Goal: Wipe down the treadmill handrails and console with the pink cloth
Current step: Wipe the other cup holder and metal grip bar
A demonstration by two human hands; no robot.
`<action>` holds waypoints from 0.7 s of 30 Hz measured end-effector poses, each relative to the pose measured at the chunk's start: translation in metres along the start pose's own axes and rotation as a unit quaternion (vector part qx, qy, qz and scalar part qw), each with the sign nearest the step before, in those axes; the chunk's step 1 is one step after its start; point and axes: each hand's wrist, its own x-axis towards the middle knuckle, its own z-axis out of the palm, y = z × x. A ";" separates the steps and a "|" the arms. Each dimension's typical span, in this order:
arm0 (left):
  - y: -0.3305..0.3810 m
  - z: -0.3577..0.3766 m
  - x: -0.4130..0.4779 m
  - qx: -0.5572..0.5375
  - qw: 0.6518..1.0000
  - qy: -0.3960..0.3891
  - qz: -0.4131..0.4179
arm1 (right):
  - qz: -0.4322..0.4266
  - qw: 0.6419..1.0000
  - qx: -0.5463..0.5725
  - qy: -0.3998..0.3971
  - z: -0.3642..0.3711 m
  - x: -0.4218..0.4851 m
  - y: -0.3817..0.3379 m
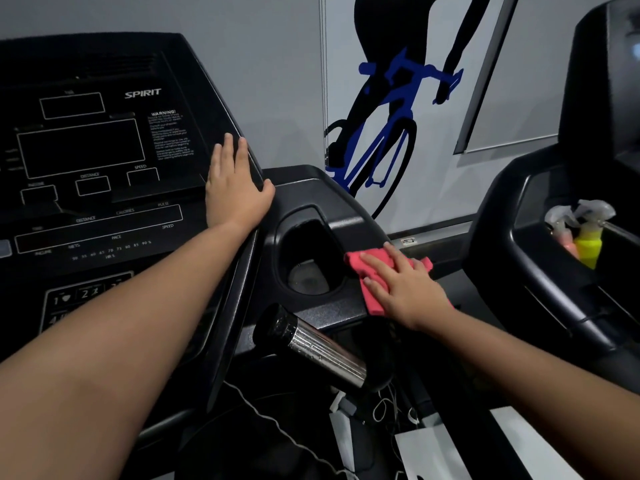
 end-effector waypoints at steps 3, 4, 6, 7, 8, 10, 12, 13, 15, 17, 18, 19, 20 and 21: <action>0.001 0.000 0.001 0.000 1.000 0.000 -0.003 | 0.056 0.995 0.078 0.012 -0.007 0.028 0.007; 0.001 0.000 0.000 0.000 1.000 -0.001 -0.003 | 0.068 0.993 0.101 0.013 -0.008 0.035 0.008; 0.001 0.000 -0.001 0.001 1.000 -0.002 -0.003 | 0.094 0.987 0.129 0.023 -0.006 0.042 0.010; 0.001 0.000 -0.001 -0.001 1.000 -0.002 -0.002 | 0.114 0.984 0.131 0.031 -0.003 0.043 0.010; 0.000 -0.001 0.000 -0.002 1.000 0.000 -0.002 | 0.140 0.981 0.127 0.036 0.000 0.040 0.009; 0.000 -0.001 0.001 -0.004 1.000 0.002 -0.002 | 0.178 0.978 0.106 0.036 0.004 0.029 0.005; 0.000 0.000 0.002 0.000 1.000 0.008 -0.003 | 0.165 0.984 0.063 0.032 0.002 0.013 0.000; 0.001 0.001 0.002 0.004 1.000 0.012 -0.003 | 0.141 0.989 0.033 0.031 0.002 0.003 -0.002; 0.000 0.002 0.001 0.010 1.000 0.016 -0.005 | 0.069 0.996 -0.043 0.033 0.006 -0.013 -0.002; 0.001 0.002 0.001 0.011 1.000 0.016 -0.004 | -0.005 0.992 -0.118 0.037 0.010 -0.022 -0.005; 0.002 0.002 0.001 0.011 1.000 0.017 -0.003 | -0.035 0.988 -0.145 0.038 0.012 -0.024 -0.008; 0.002 0.002 0.001 0.012 1.000 0.020 -0.003 | -0.063 0.984 -0.164 0.034 0.013 -0.024 -0.014; 0.002 0.001 0.001 0.011 1.000 0.022 -0.004 | -0.095 0.979 -0.177 0.036 0.015 -0.023 -0.022; 0.003 0.001 0.001 0.010 1.000 0.023 -0.004 | -0.131 0.973 -0.186 0.044 0.018 -0.022 -0.030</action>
